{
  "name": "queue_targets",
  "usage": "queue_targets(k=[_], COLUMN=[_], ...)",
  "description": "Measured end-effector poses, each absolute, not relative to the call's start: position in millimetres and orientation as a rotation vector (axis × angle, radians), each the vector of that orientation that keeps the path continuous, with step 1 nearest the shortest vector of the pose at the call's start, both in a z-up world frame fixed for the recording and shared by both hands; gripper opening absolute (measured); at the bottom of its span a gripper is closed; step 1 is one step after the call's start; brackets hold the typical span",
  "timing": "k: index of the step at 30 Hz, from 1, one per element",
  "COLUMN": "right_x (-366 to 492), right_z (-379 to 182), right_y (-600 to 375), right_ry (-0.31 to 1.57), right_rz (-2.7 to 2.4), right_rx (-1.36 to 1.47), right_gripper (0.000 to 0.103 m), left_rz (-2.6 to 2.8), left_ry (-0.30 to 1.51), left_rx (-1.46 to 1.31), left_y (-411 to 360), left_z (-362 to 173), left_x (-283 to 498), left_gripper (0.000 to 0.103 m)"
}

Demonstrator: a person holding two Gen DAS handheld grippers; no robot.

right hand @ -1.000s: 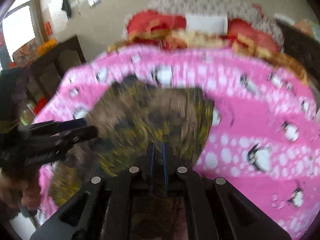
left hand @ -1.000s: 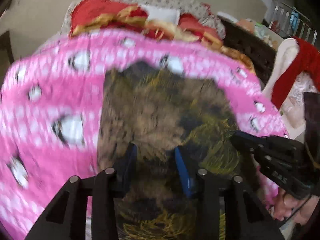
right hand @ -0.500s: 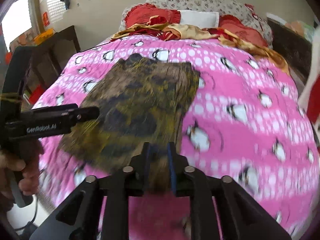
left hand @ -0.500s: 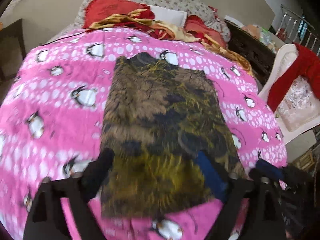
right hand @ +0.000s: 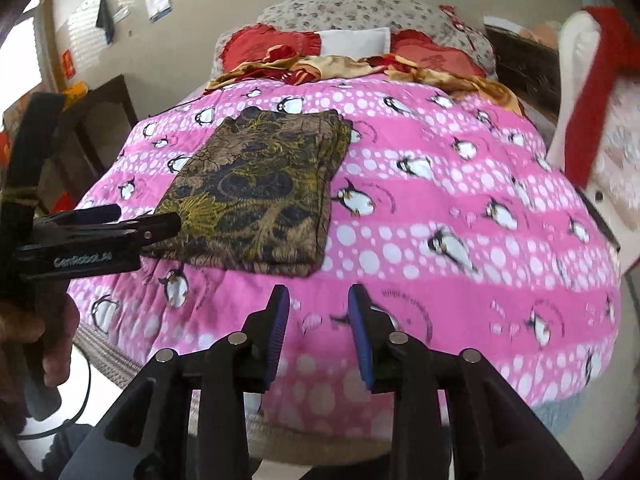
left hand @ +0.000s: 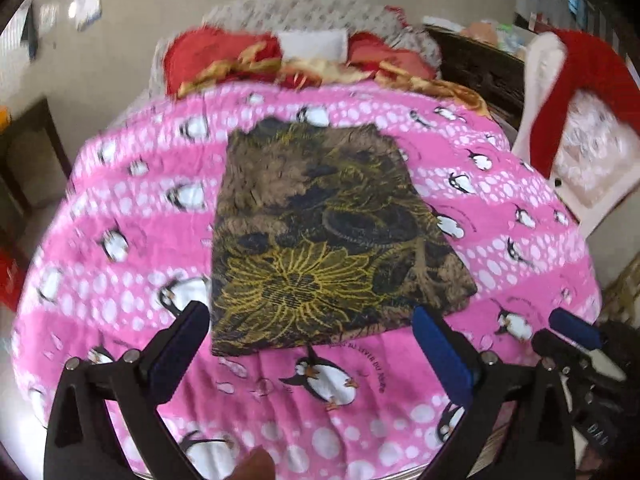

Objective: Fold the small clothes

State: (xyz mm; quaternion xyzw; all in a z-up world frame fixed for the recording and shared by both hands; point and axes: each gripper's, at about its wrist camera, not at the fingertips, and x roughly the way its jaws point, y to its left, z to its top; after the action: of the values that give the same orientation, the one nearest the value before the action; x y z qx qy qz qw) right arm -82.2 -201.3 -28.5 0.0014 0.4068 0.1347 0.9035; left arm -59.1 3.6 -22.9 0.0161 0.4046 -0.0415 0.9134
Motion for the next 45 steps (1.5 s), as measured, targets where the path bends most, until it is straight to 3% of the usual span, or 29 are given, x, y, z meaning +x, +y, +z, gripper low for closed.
queue_targets(k=[5,26,34,45], right_x=[-103,-143,-134,-93], right_z=[-25,-5,-8,0], right_y=[-201,-215,-207,-188], right_ry=[0.822,0.765,0.794,0.795], right_rz=[0.276,0.255,0.262,0.314], right_rx=[0.004,0.010,0.000,-0.026], right_gripper=[0.029,0.029,0.029,0.029], left_rz=[-0.084,-0.097,-0.059,0.054], left_ry=[0.778,0.831,0.865,0.957], left_rx=[0.086,-0.015,-0.094,0.001], left_y=[0,4,30,28], left_z=[-17,1,-10,-33], left_x=[-72,-80,-75,-72], left_gripper=[0.103,0.103,0.103,0.103])
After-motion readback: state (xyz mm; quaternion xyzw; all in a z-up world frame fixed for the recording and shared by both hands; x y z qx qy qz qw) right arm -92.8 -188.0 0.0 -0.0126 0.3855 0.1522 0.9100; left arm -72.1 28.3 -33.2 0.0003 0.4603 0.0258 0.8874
